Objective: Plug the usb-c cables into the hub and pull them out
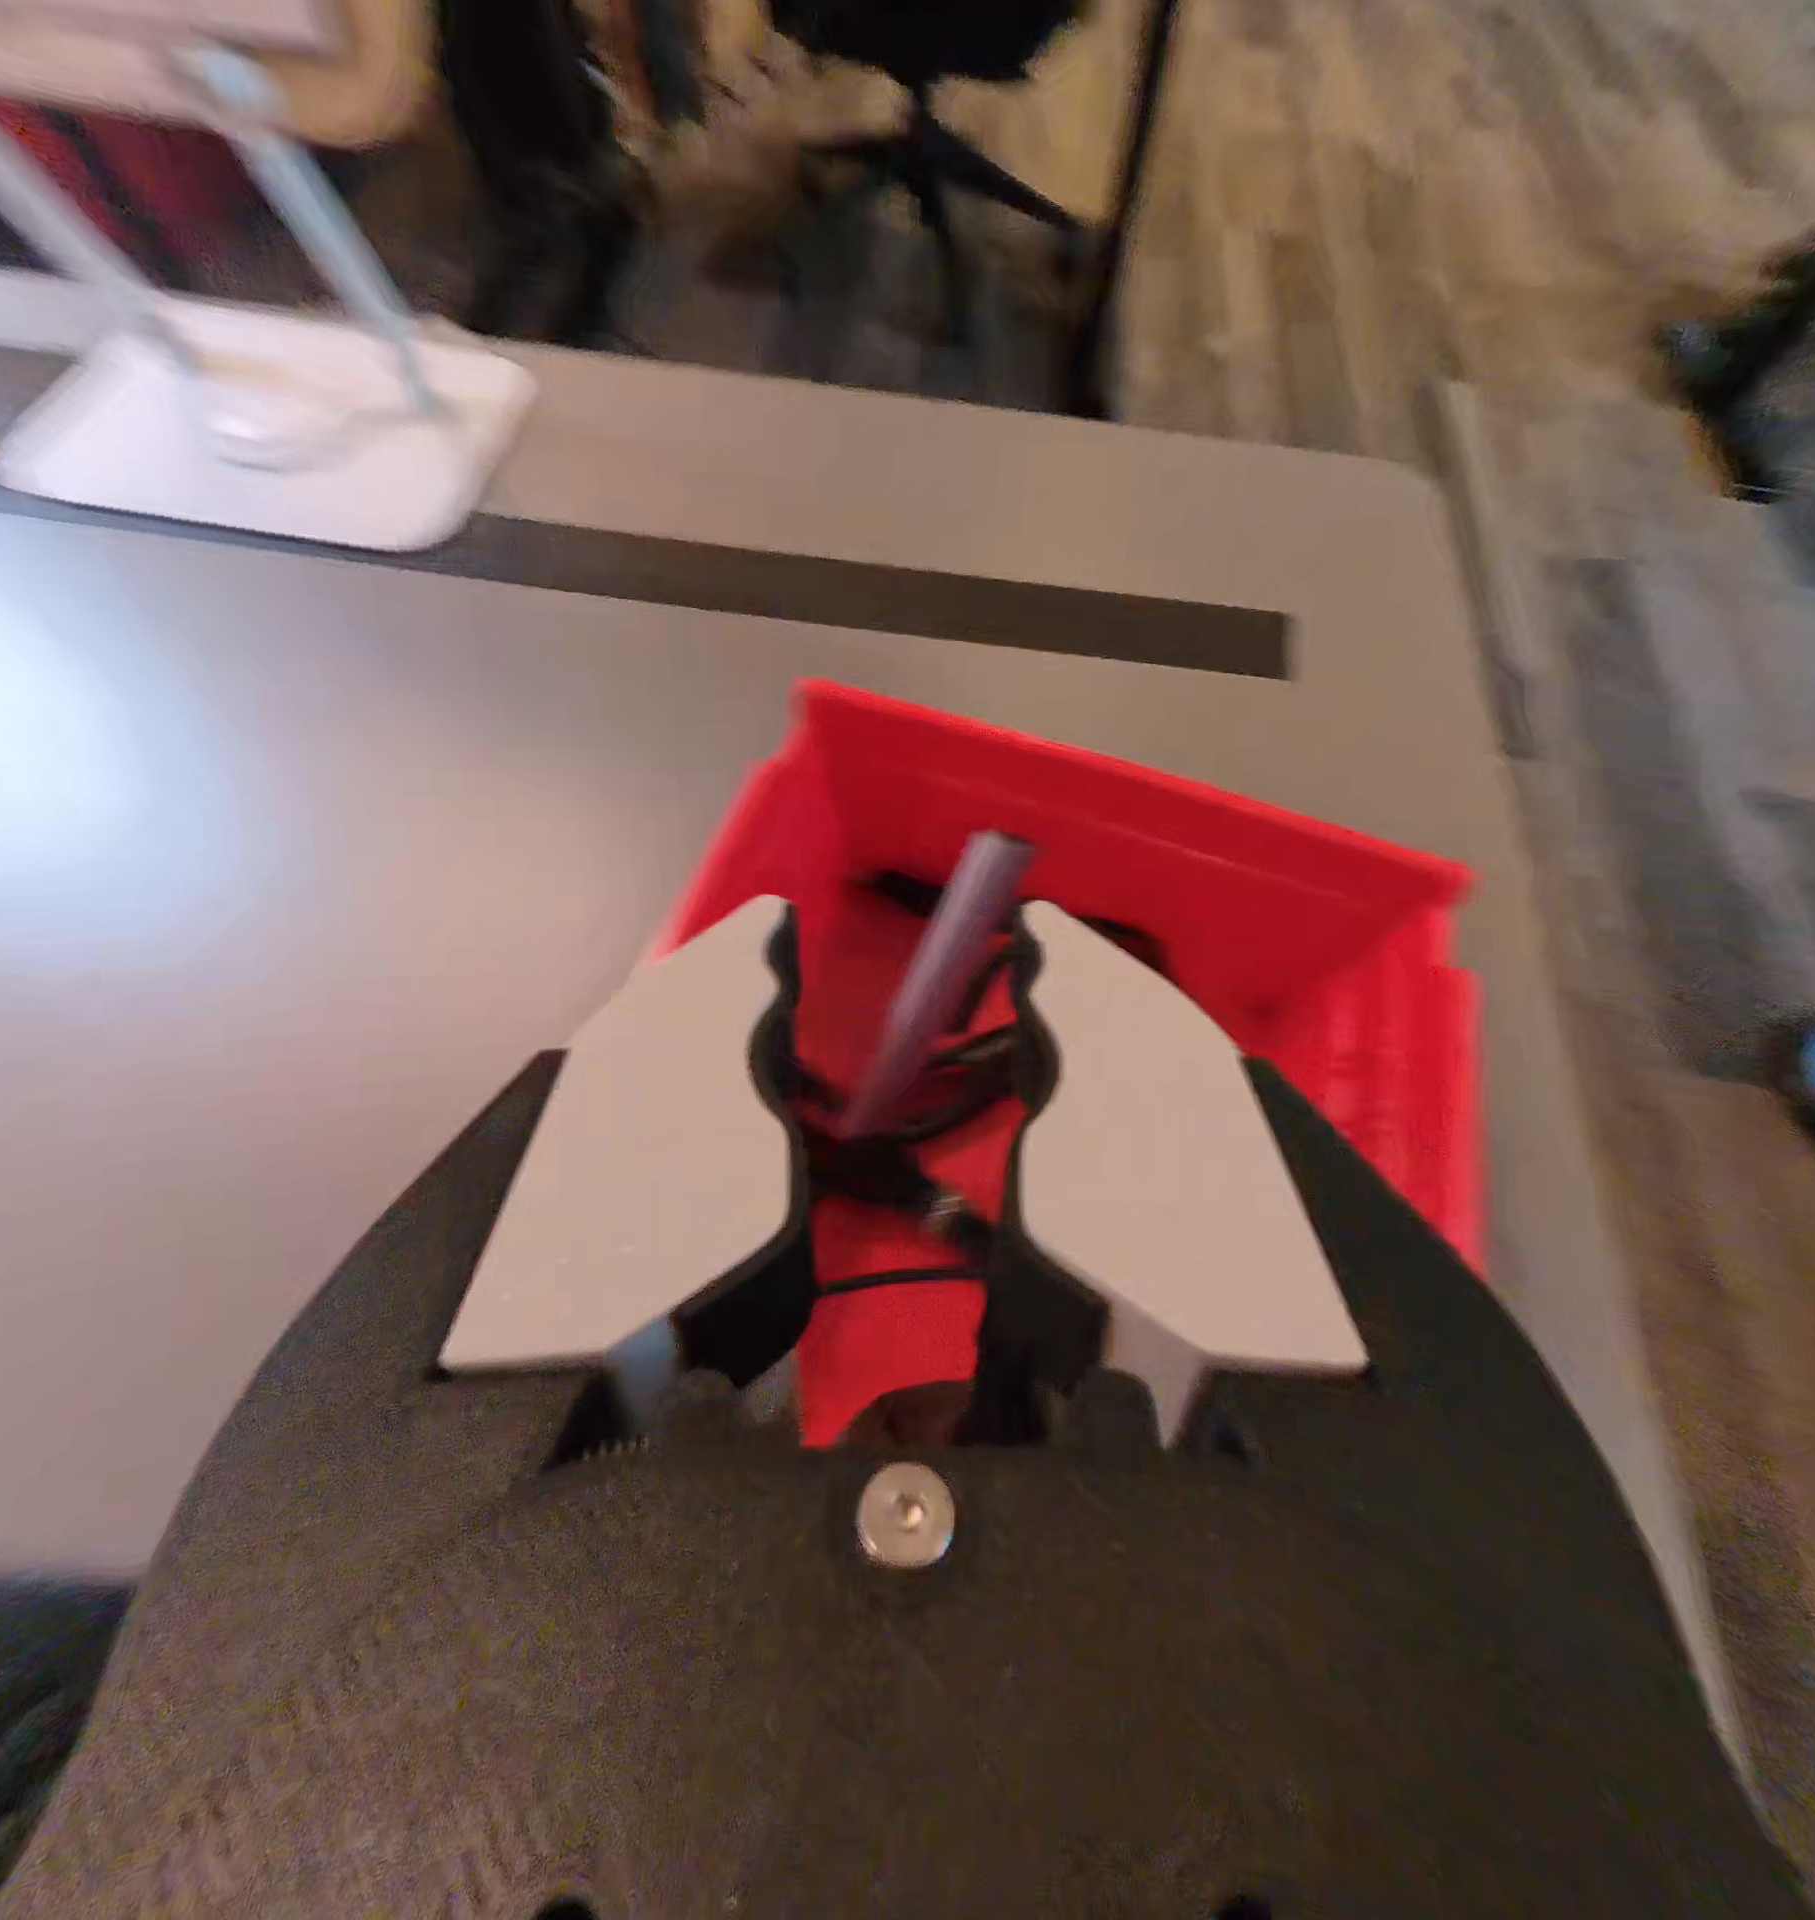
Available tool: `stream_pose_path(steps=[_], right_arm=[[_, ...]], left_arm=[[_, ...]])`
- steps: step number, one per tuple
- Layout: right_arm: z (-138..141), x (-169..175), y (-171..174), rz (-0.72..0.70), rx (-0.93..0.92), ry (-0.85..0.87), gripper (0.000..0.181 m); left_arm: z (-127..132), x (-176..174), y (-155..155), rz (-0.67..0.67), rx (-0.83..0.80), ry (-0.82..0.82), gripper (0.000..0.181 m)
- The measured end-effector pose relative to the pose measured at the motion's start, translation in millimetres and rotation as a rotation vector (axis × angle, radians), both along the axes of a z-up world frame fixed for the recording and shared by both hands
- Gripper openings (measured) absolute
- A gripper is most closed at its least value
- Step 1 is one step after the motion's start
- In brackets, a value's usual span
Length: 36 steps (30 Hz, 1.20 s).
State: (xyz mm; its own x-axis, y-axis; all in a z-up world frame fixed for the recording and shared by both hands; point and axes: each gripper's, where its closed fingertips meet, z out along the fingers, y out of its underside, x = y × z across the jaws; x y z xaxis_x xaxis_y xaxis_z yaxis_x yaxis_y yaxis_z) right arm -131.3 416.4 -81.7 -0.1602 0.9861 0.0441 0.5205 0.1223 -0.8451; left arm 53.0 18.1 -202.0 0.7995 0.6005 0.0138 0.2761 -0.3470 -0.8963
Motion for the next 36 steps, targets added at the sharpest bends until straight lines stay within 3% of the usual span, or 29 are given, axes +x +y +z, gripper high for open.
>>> stream_pose_path(steps=[2,4,6,9,12,14,17,20,23,26,28,30,33,36], right_arm=[[2,31,-28,0.132,-0.115,0.028,0.025],[-16,59,-37,0.191,-0.137,-0.007,0.014],[-49,80,-38,0.238,-0.116,-0.124,0.0],[-109,128,-59,0.508,-0.081,-0.43,0.0],[-145,134,-63,0.54,0.013,-0.543,0.0],[-155,129,-63,0.51,0.035,-0.571,0.004],[-127,106,-49,0.346,0.074,-0.381,0.006],[-46,90,-46,0.202,0.061,0.002,0.014],[52,112,-105,0.346,-0.178,0.461,0.036],[110,153,-181,0.578,-0.487,0.85,0.076],[109,165,-228,0.689,-0.664,0.941,0.109],[77,154,-272,0.733,-0.722,0.856,0.132],[28,142,-317,0.73,-0.769,0.75,0.141],[21,163,-344,0.841,-0.669,0.767,0.141]], left_arm=[[3,0,-1,0.012,0.005,0.03,0.042],[8,-1,-4,0.038,0.018,0.071,0.037],[14,-2,-7,0.068,0.039,0.12,0.032],[26,-2,-13,0.112,0.087,0.202,0.029],[35,-3,-20,0.155,0.138,0.239,0.028],[37,-4,-22,0.163,0.167,0.228,0.029],[42,-3,-25,0.167,0.214,0.236,0.037],[47,0,-26,0.149,0.241,0.265,0.049],[50,4,-23,0.118,0.249,0.284,0.062],[64,11,-20,0.084,0.278,0.36,0.08],[95,18,-24,0.084,0.381,0.499,0.079],[125,24,-34,0.098,0.465,0.568,0.07],[143,28,-57,0.107,0.417,0.508,0.07],[140,24,-103,0.23,0.27,0.501,0.07]])
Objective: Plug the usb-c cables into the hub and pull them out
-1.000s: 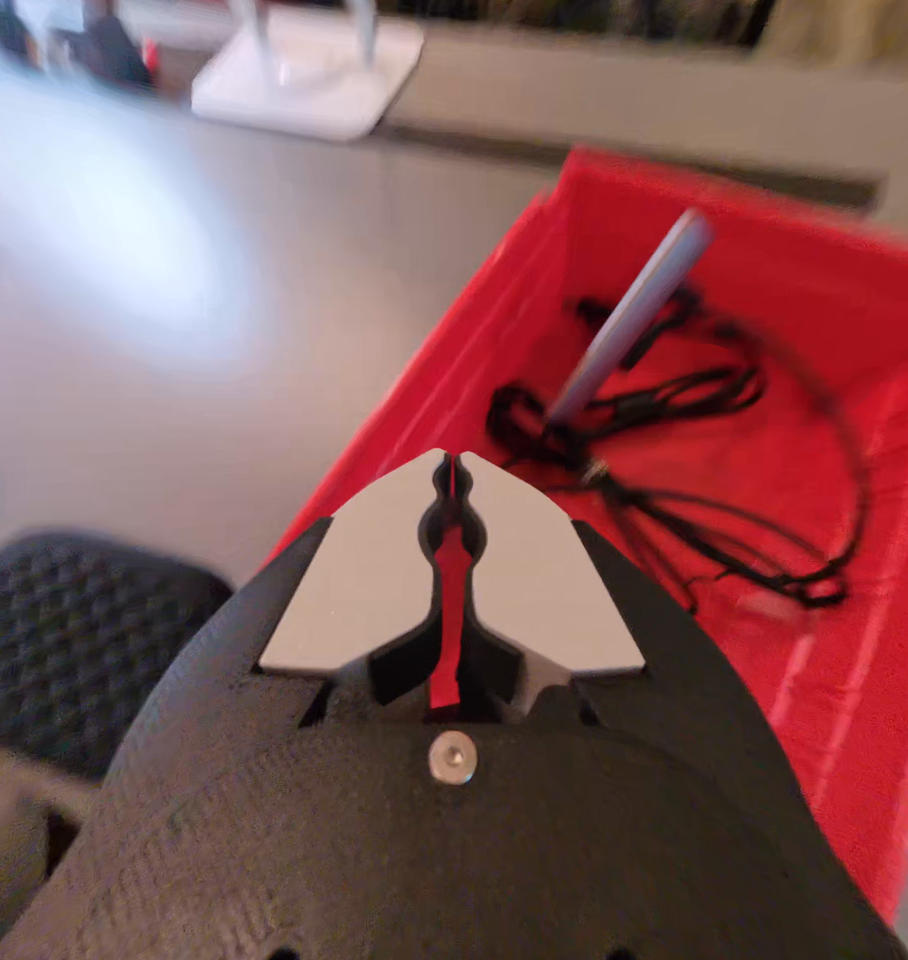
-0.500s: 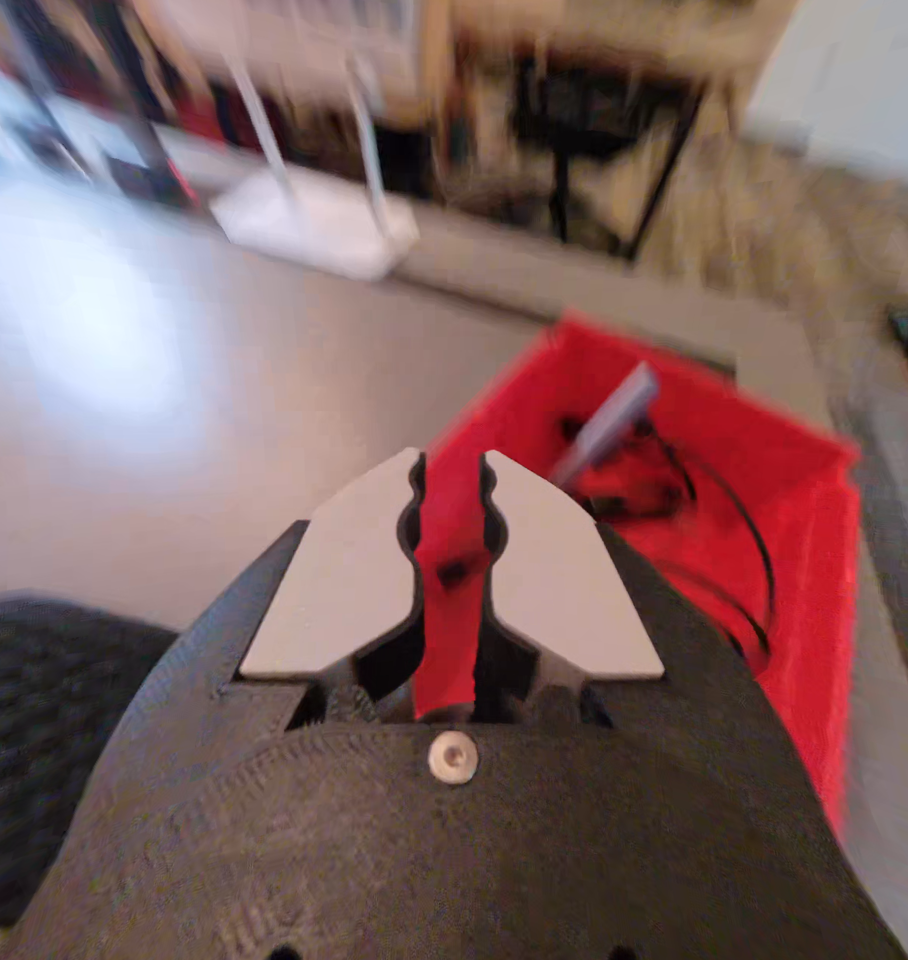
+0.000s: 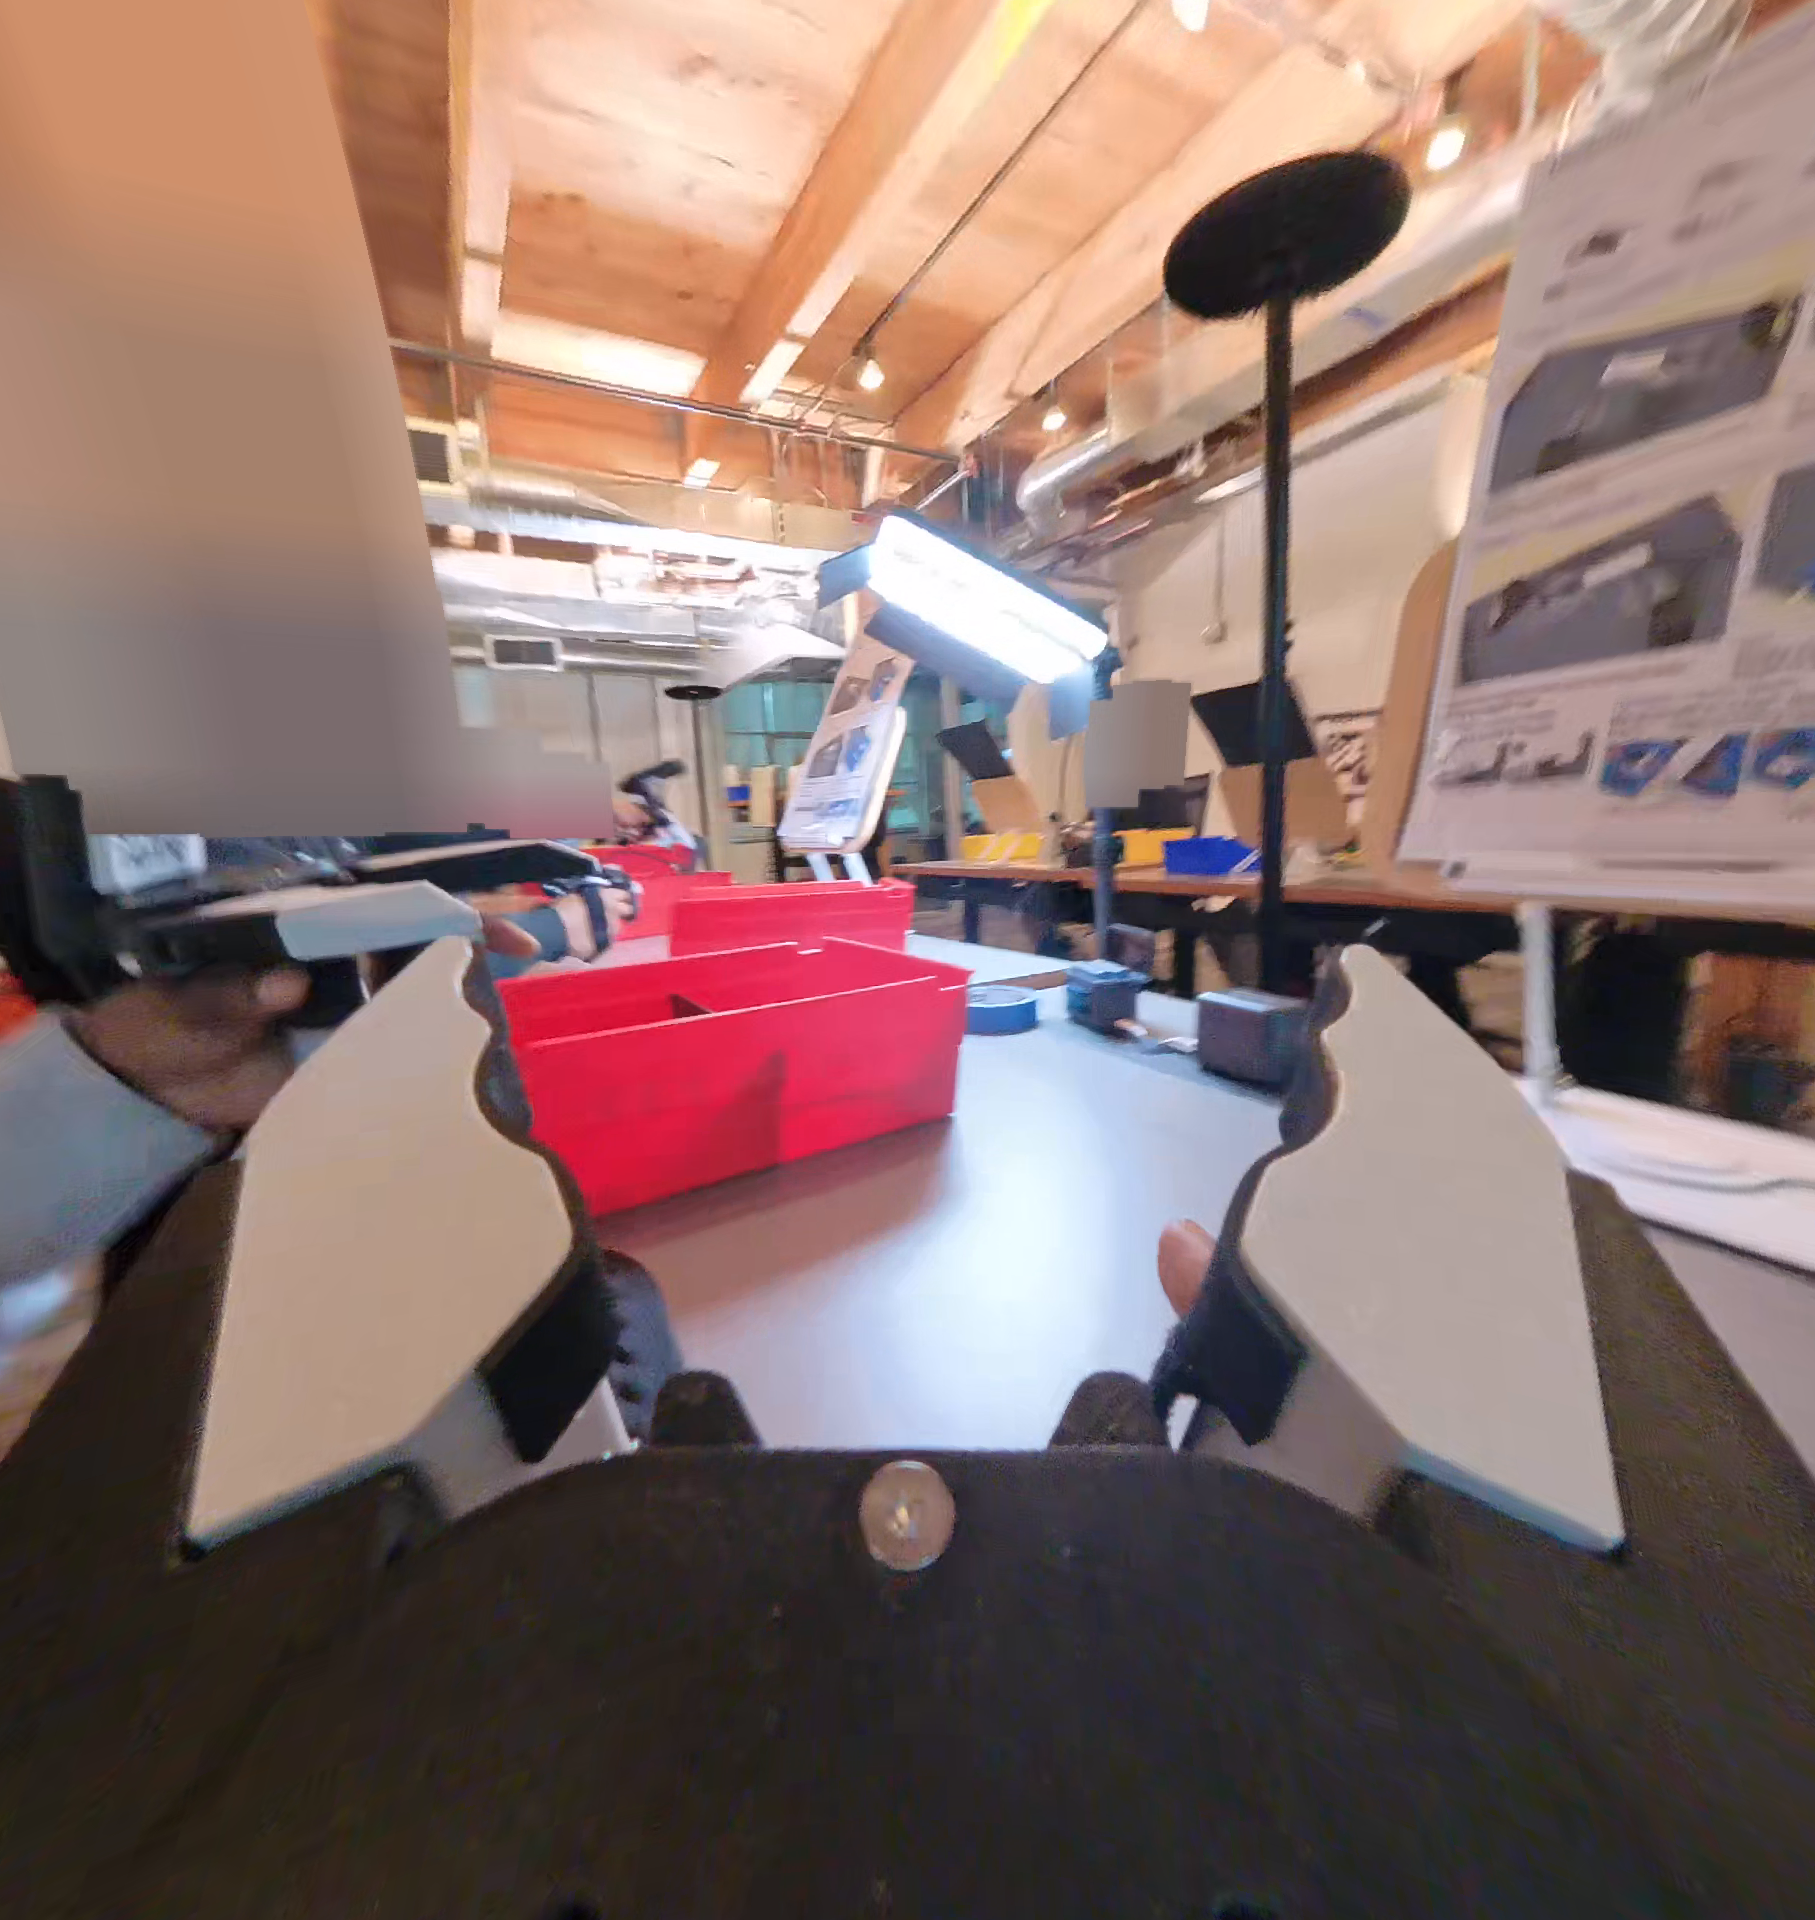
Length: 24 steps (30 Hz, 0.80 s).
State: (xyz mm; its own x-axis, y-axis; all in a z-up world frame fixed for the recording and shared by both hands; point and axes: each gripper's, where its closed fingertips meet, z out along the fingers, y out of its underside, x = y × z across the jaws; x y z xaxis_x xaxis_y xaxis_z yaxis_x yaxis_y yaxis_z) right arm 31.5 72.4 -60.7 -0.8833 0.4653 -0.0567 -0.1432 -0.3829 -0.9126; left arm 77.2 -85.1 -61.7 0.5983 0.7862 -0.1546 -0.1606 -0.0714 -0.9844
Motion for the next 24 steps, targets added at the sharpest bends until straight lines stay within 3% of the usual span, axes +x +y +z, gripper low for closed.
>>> stream_pose_path(steps=[2,6,8,11,16,21,24], right_arm=[[-8,-2,-3,-0.056,0.057,0.049,0.137],[-21,-13,-2,-0.111,0.132,0.023,0.142],[-18,-13,2,-0.114,0.102,0.012,0.141],[-13,-16,12,-0.165,0.077,0.028,0.139],[-12,-21,24,-0.192,0.04,0.003,0.137],[-18,-26,33,-0.236,0.055,-0.01,0.134],[-22,-28,36,-0.247,0.065,-0.026,0.132]], left_arm=[[-11,-7,-41,0.117,-0.11,-0.077,0.07],[-20,-40,-138,0.336,-0.213,-0.475,0.069],[-24,-64,-171,0.36,-0.251,-0.658,0.07],[-54,-102,-219,0.448,-0.346,-0.966,0.069],[-121,-136,-258,0.539,-0.378,-1.368,0.069],[-159,-145,-270,0.623,-0.48,-1.532,0.069],[-163,-145,-268,0.611,-0.49,-1.575,0.065]])
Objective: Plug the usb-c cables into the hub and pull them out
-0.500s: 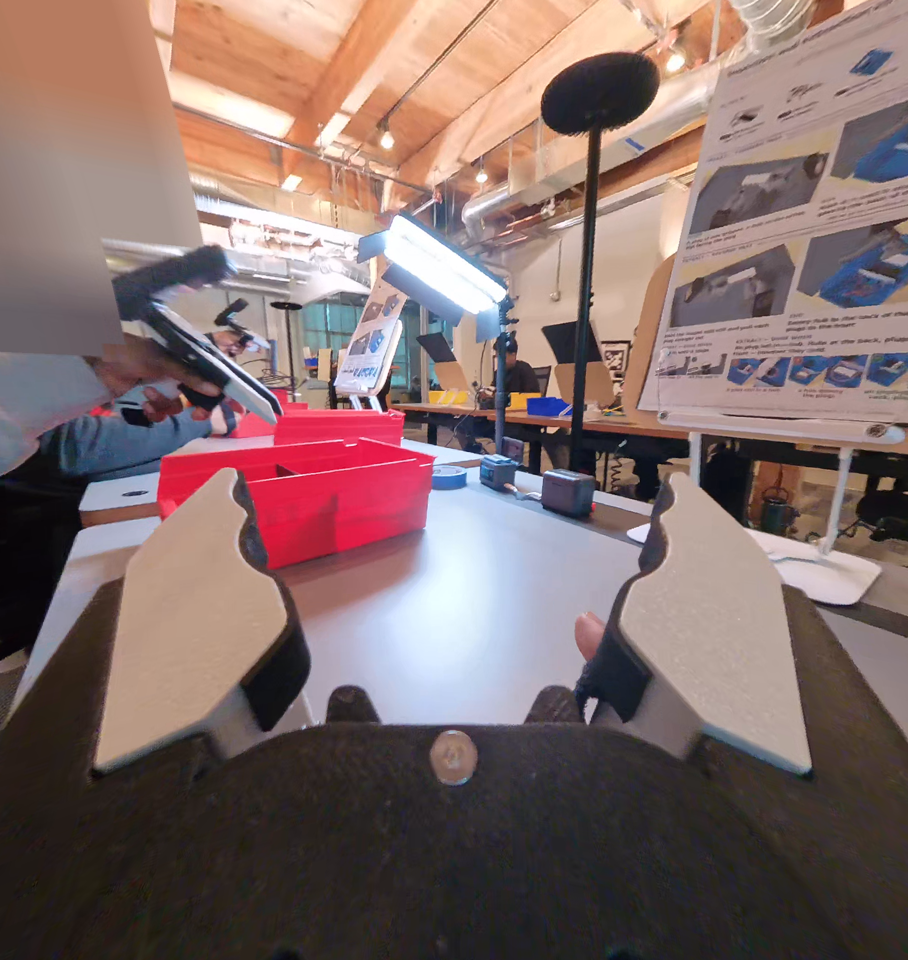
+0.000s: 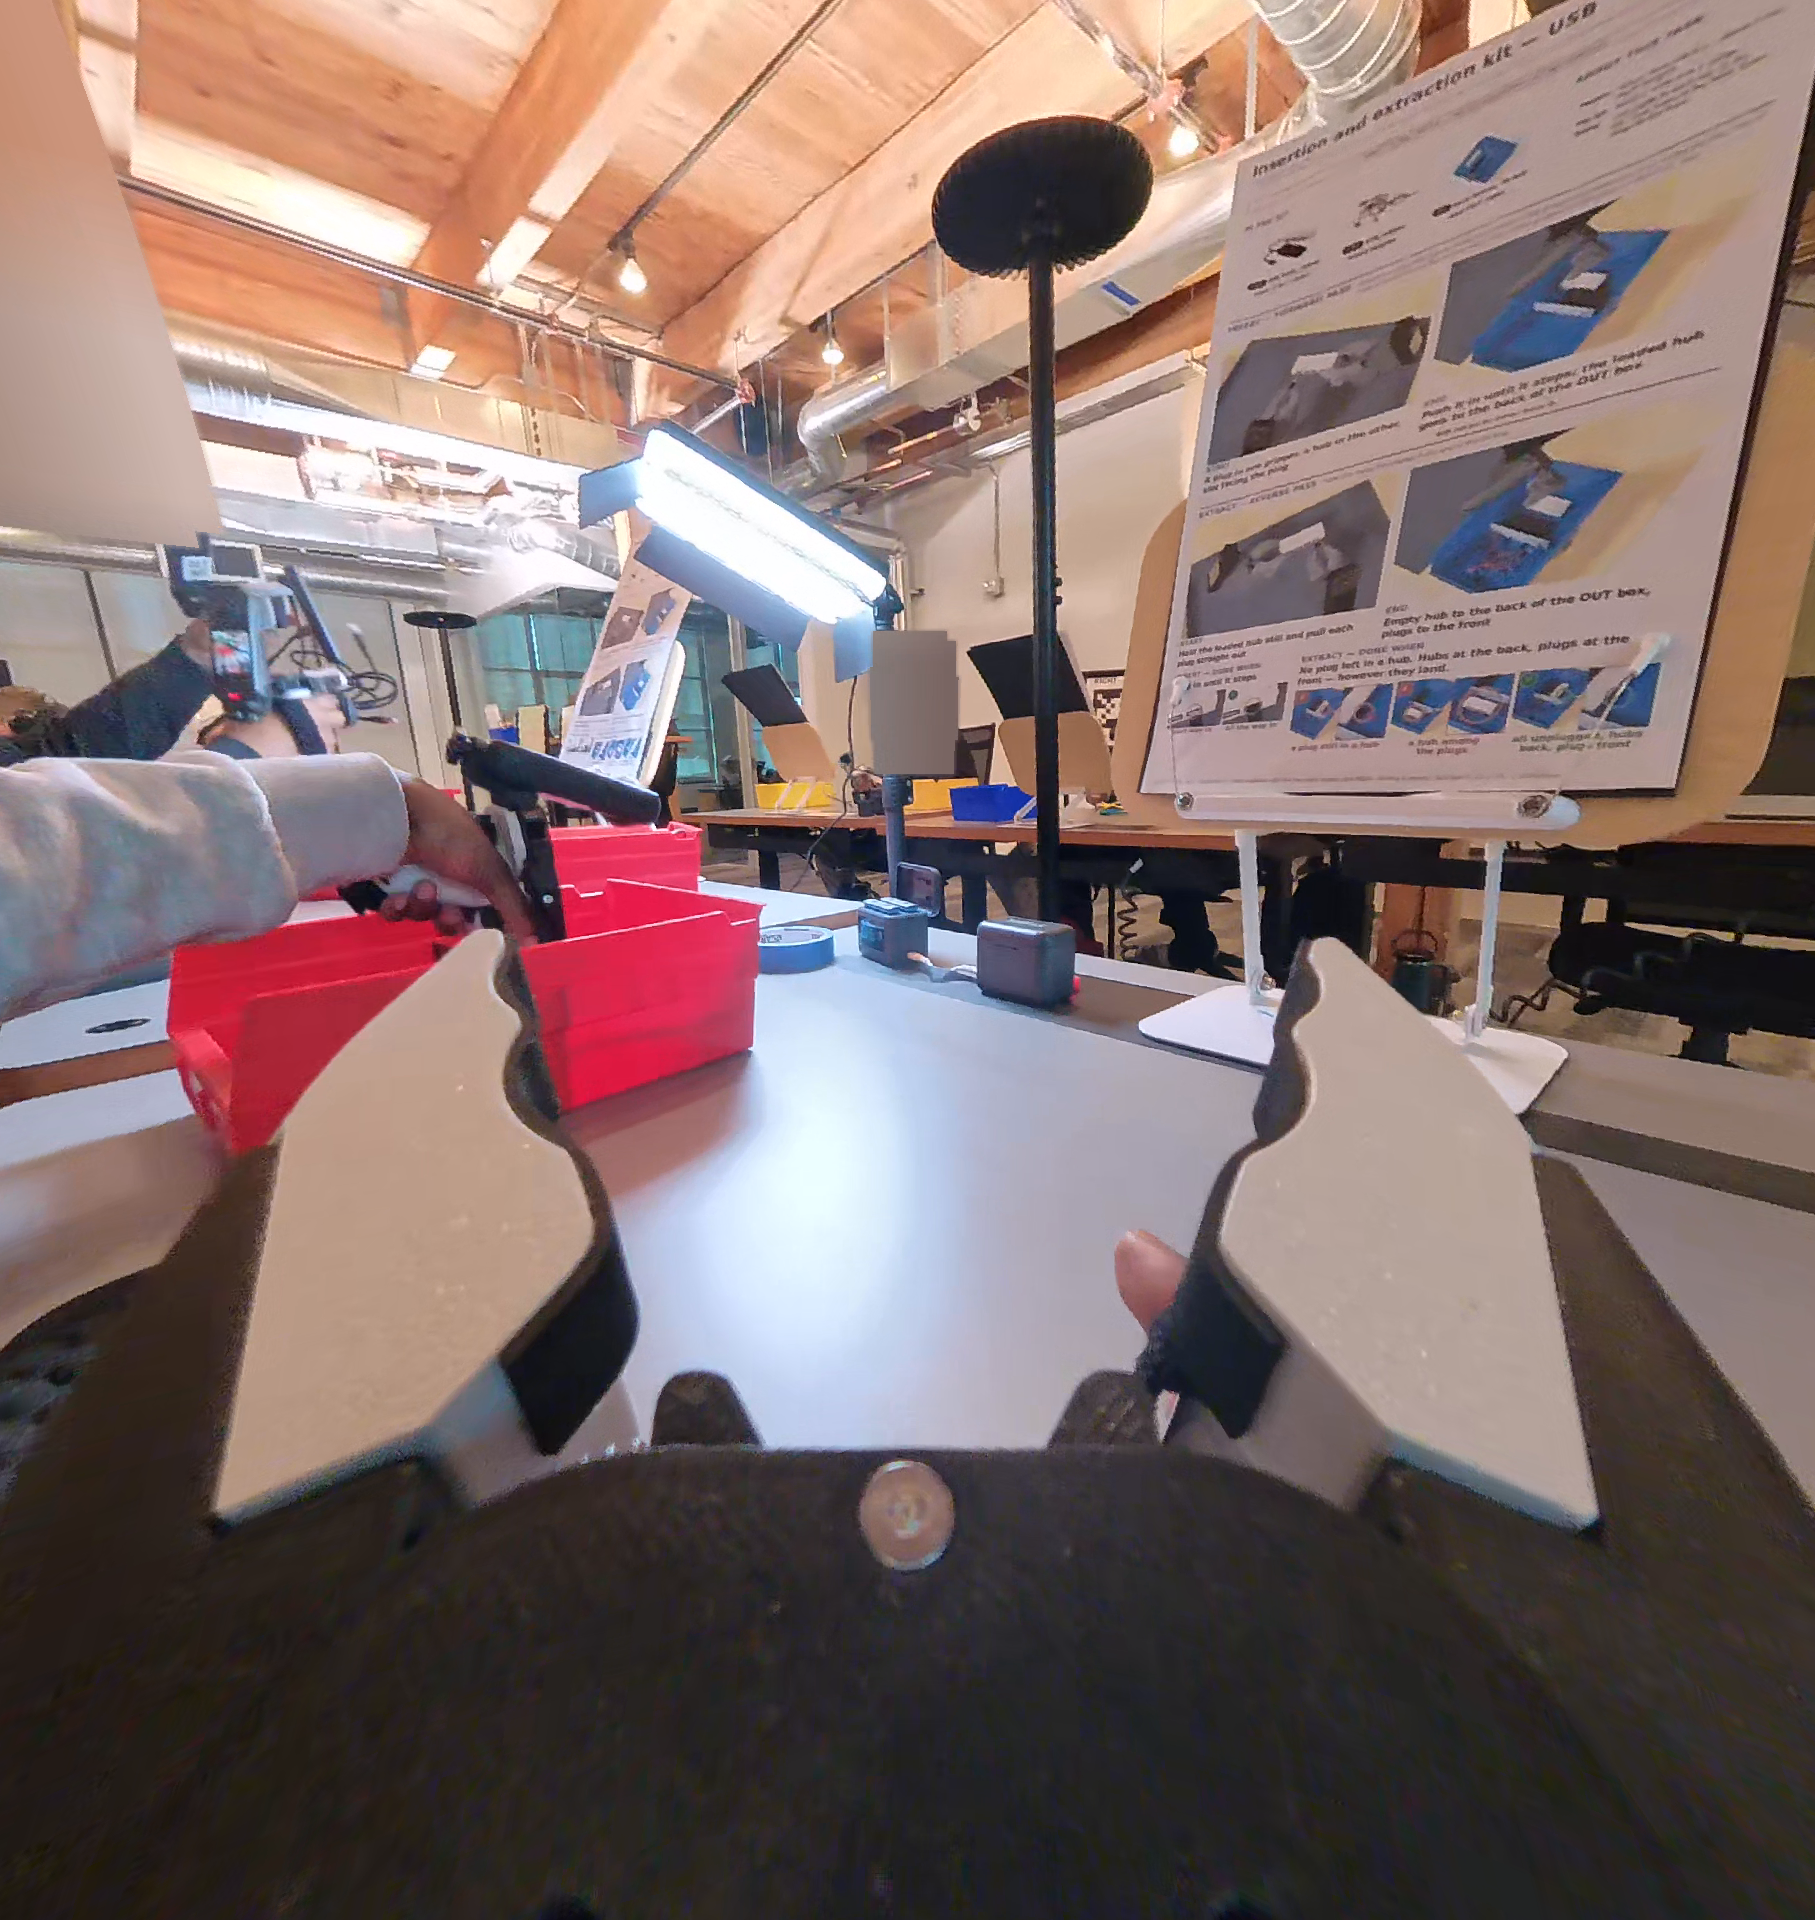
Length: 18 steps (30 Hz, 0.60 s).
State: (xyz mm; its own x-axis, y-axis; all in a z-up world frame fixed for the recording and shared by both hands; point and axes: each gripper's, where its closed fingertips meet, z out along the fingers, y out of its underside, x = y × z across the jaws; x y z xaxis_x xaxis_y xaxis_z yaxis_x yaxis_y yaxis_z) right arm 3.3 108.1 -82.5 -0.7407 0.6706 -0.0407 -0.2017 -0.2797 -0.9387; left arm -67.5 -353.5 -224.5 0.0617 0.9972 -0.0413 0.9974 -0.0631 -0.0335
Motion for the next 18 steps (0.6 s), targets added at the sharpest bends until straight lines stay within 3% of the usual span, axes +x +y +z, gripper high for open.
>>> stream_pose_path(steps=[2,5,8,14,18], right_arm=[[-2,0,0,-0.01,0.021,0.007,0.129],[-8,-1,-5,-0.021,0.083,0.019,0.125],[-13,-1,-9,-0.03,0.136,0.034,0.125],[-18,-3,-11,-0.03,0.164,0.031,0.121],[-16,-2,-13,0.032,0.105,-0.012,0.115]], left_arm=[[4,-4,-3,-0.029,-0.036,0.039,0.043],[10,-11,7,-0.08,-0.02,0.161,0.034],[34,-19,8,-0.117,-0.047,0.333,0.025],[134,-22,15,-0.216,-0.172,0.759,0.024],[222,4,56,-0.357,-0.283,1.292,0.024]])
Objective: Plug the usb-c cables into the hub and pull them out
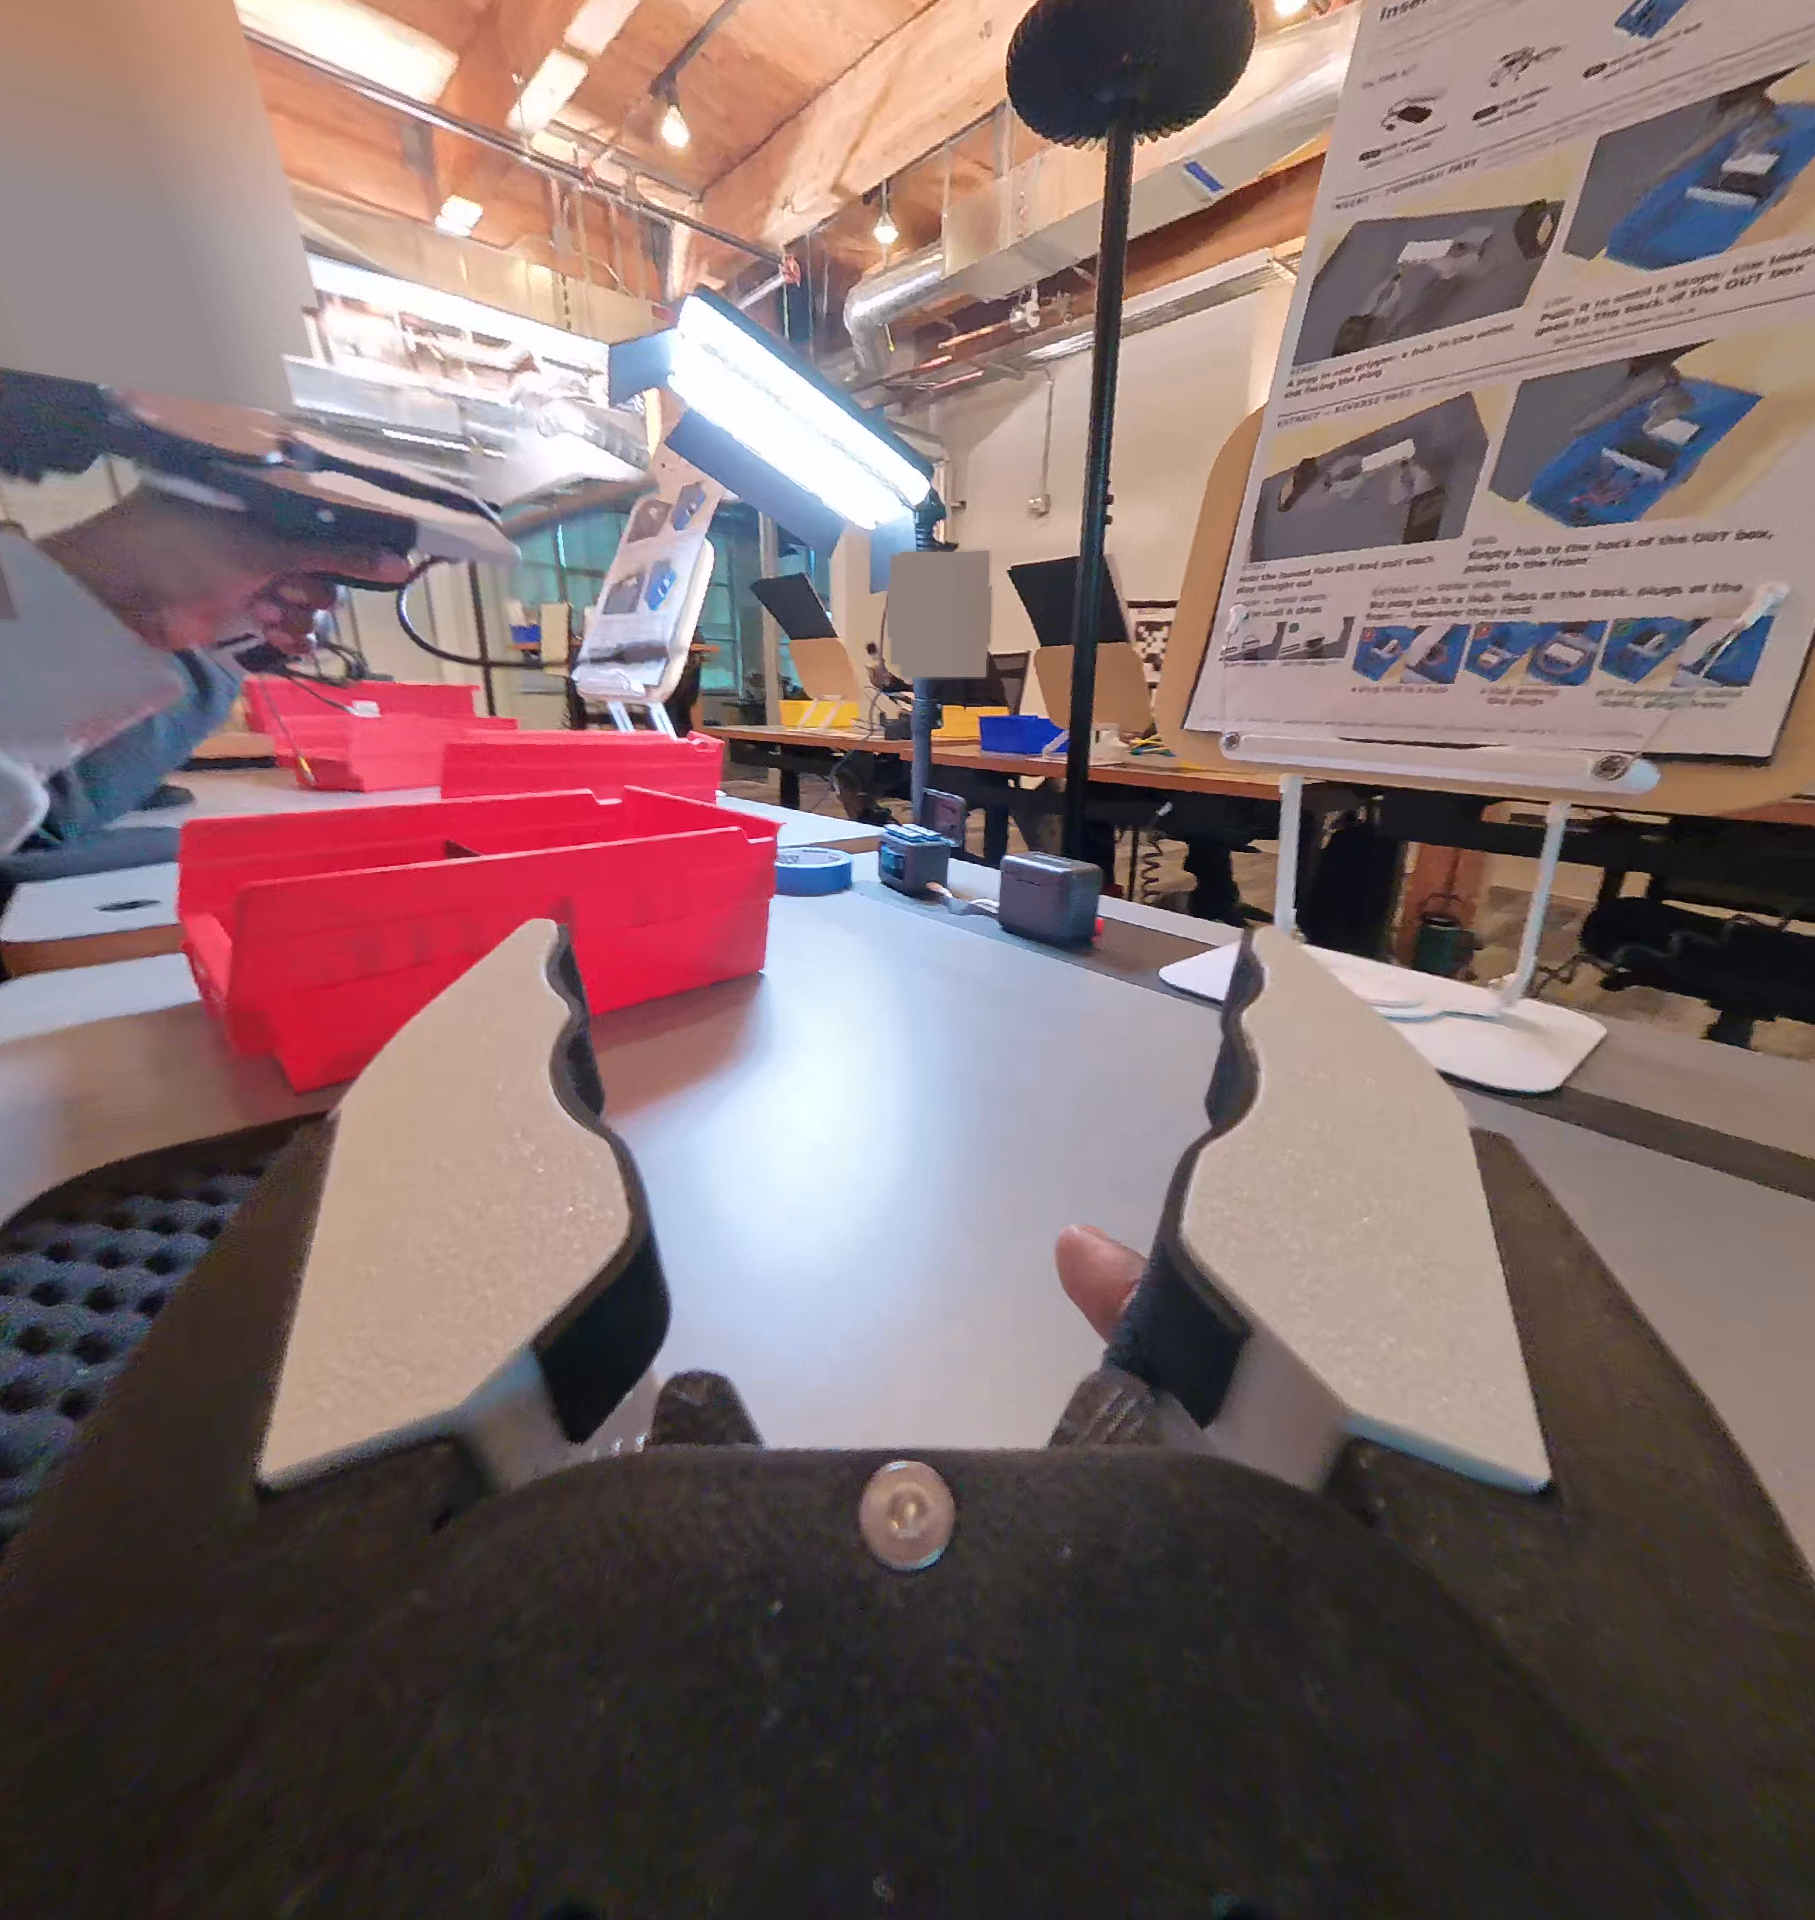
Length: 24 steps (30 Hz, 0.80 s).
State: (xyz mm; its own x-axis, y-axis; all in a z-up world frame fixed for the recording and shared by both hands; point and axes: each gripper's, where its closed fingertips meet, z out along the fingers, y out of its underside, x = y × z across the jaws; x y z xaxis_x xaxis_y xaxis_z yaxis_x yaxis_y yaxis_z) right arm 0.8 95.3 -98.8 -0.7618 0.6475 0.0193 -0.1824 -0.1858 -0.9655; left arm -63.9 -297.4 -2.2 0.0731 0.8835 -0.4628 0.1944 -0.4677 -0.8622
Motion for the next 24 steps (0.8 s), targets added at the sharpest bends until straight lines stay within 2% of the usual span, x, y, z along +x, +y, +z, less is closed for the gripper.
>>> stream_pose_path(steps=[2,5,8,11,12,14,15,18,20,24], right_arm=[[4,2,-1,0.032,-0.037,-0.008,0.11],[10,8,-5,0.124,-0.109,-0.05,0.094],[13,19,-10,0.238,-0.17,-0.099,0.084],[20,29,-9,0.288,-0.199,-0.073,0.073],[22,32,-9,0.298,-0.2,-0.069,0.067],[18,41,-12,0.366,-0.151,-0.079,0.043],[17,49,-14,0.425,-0.131,-0.08,0.038],[27,66,-13,0.522,-0.164,-0.029,0.04],[31,71,-12,0.518,-0.172,0.026,0.041],[17,63,-22,0.487,-0.092,-0.038,0.041]], left_arm=[[32,31,40,-0.096,-0.047,0.259,0.024],[38,71,100,-0.175,-0.165,0.447,0.023],[17,97,156,-0.205,-0.343,0.551,0.023],[-20,113,213,-0.288,-0.43,0.604,0.023],[-33,117,231,-0.322,-0.443,0.626,0.022],[-50,125,260,-0.352,-0.431,0.726,0.023],[-58,128,273,-0.383,-0.416,0.761,0.023],[-88,125,299,-0.447,-0.467,0.76,0.023],[-101,126,311,-0.511,-0.552,0.744,0.023],[-108,133,319,-0.601,-0.525,0.733,0.023]])
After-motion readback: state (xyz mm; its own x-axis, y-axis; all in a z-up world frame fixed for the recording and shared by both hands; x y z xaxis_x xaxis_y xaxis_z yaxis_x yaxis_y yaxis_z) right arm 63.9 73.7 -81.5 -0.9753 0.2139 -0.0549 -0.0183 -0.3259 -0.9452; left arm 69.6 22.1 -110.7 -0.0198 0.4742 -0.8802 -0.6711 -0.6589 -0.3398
